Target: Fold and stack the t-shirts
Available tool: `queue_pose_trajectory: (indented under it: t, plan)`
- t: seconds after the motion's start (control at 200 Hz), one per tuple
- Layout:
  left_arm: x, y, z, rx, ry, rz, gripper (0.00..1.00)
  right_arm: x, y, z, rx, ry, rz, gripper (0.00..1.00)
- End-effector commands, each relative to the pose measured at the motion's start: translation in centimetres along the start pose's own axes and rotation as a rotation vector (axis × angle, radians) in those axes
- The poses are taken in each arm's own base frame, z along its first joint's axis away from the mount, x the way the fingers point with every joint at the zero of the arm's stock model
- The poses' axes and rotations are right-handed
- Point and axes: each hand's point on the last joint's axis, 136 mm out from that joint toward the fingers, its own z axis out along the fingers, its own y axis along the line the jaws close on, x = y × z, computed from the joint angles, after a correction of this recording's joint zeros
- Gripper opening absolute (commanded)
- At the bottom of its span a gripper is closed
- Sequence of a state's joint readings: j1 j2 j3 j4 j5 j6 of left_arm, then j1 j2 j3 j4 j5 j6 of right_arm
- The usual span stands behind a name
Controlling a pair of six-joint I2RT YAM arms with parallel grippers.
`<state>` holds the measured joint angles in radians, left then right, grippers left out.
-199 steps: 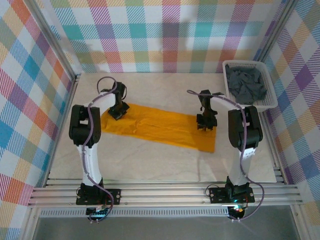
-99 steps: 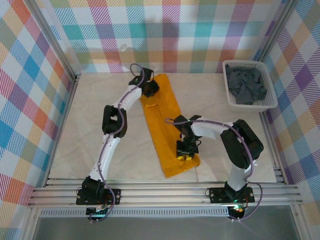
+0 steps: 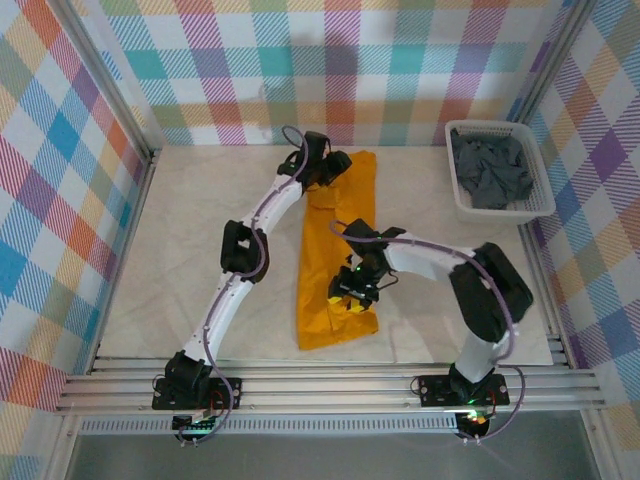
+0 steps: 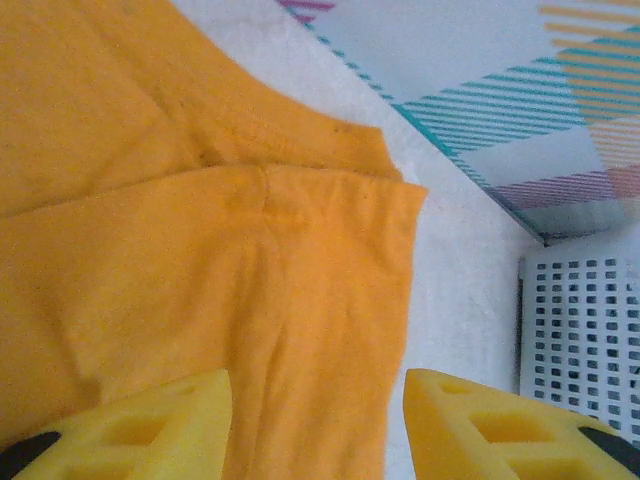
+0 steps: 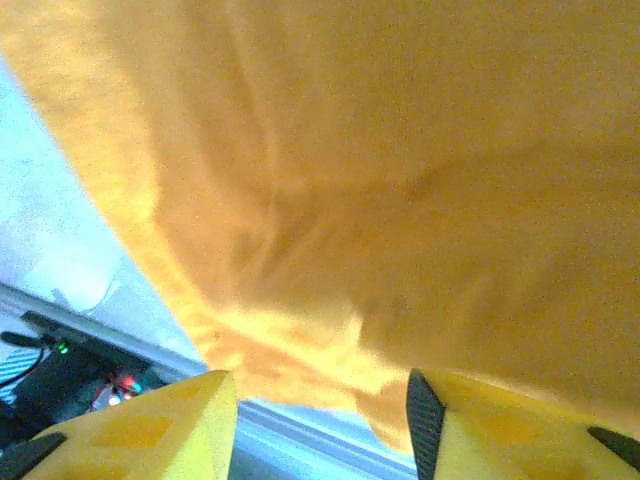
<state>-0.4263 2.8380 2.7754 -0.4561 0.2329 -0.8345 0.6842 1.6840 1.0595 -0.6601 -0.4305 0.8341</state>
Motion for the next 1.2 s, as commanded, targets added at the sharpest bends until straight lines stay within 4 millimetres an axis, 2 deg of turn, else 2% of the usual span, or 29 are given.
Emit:
queue_pose_trajectory:
  t: [0.0, 0.065, 0.135, 0.14, 0.18, 0.2, 0.225, 0.23, 0.245, 0.27, 0.36, 0.49, 0.585, 0.645, 0.745, 0.92, 1.105, 1.2]
  plan:
    - [-5.5, -8.8, -11.9, 0.025, -0.129, 0.126, 0.49, 1.6, -1.1, -3.5, 0.001, -0.067, 0.019, 0.52]
    - [-4.6, -7.8, -15.2, -0.100, -0.098, 0.195, 0.48, 2.3, -2.7, -4.4, 0.020, -0.093, 0.015, 0.52]
    - [-1.9, -5.2, -18.3, -0.227, -0.012, 0.219, 0.46, 3.0, -4.7, -4.7, 0.019, -0.108, 0.017, 0.52]
    - [-2.0, -5.5, -18.7, -0.221, -0.016, 0.222, 0.46, 3.1, -4.7, -4.7, 0.016, -0.109, 0.017, 0.52]
    - [0.6, -3.2, -19.9, -0.257, 0.033, 0.208, 0.46, 3.4, -5.6, -4.6, 0.004, -0.112, 0.011, 0.52]
    - [1.5, -2.9, -20.9, -0.246, 0.037, 0.200, 0.46, 3.6, -5.9, -4.5, 0.002, -0.112, 0.004, 0.52]
    - [3.6, -0.6, -21.4, -0.272, 0.078, 0.171, 0.46, 3.9, -6.2, -4.5, 0.001, -0.109, -0.009, 0.53]
    - [3.6, -0.9, -21.9, -0.260, 0.073, 0.169, 0.46, 4.0, -6.3, -4.4, 0.002, -0.107, -0.010, 0.53]
    - [4.5, -0.3, -22.6, -0.262, 0.088, 0.156, 0.46, 4.2, -6.4, -4.4, 0.003, -0.102, -0.016, 0.53]
    - [6.9, 2.4, -23.1, -0.303, 0.149, 0.124, 0.46, 4.5, -6.7, -4.2, 0.010, -0.088, -0.015, 0.53]
    - [14.3, 7.1, -26.5, -0.338, 0.339, 0.072, 0.44, 5.8, -7.8, -2.8, 0.023, 0.002, 0.009, 0.54]
    - [23.4, 12.3, -31.1, -0.368, 0.553, 0.059, 0.46, 6.4, -8.7, -1.1, 0.034, 0.052, 0.023, 0.53]
    - [28.2, 14.5, -32.8, -0.354, 0.665, 0.004, 0.47, 6.3, -8.5, 0.0, 0.016, 0.082, 0.042, 0.52]
    - [30.0, 15.2, -33.2, -0.344, 0.690, -0.025, 0.48, 6.4, -8.5, 0.8, 0.027, 0.104, 0.051, 0.50]
    - [32.0, 16.2, -33.1, -0.344, 0.707, -0.054, 0.48, 6.6, -8.5, 1.9, 0.039, 0.117, 0.062, 0.47]
    - [34.3, 16.9, -32.5, -0.353, 0.768, -0.039, 0.45, 6.6, -9.1, 2.8, 0.059, 0.114, 0.095, 0.40]
    - [36.5, 16.5, -32.6, -0.345, 0.837, 0.006, 0.42, 6.0, -8.5, 3.1, 0.036, 0.098, 0.115, 0.29]
    - [37.3, 17.0, -32.7, -0.361, 0.861, 0.027, 0.38, 5.9, -8.3, 3.1, 0.028, 0.094, 0.124, 0.23]
